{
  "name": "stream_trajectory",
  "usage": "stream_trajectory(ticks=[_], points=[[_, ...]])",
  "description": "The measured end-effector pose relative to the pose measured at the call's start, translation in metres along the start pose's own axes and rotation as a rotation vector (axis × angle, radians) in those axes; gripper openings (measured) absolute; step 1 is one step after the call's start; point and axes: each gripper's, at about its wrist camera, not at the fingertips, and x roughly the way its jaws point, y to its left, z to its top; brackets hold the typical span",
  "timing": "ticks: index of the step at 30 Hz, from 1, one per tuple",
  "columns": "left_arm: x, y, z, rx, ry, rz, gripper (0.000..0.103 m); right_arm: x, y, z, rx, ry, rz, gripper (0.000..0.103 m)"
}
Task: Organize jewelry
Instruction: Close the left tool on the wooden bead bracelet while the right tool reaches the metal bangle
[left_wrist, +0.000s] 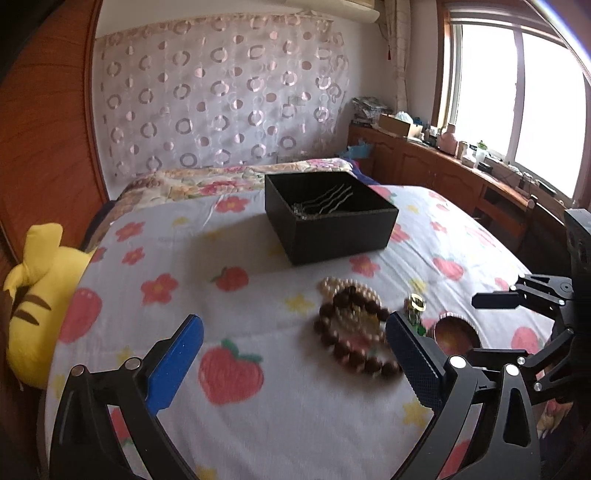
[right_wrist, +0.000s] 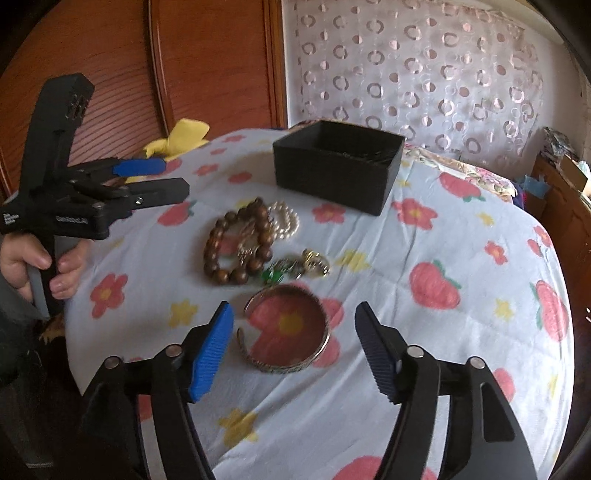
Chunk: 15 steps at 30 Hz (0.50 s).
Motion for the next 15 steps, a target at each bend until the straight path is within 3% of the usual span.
stream_trajectory(ticks=[15], points=[[0.002,-0.008,-0.013,0.024,0.059,-0.024,0.095,0.013,0.007,-0.003,-0.048,0.066,0.000,0.075]])
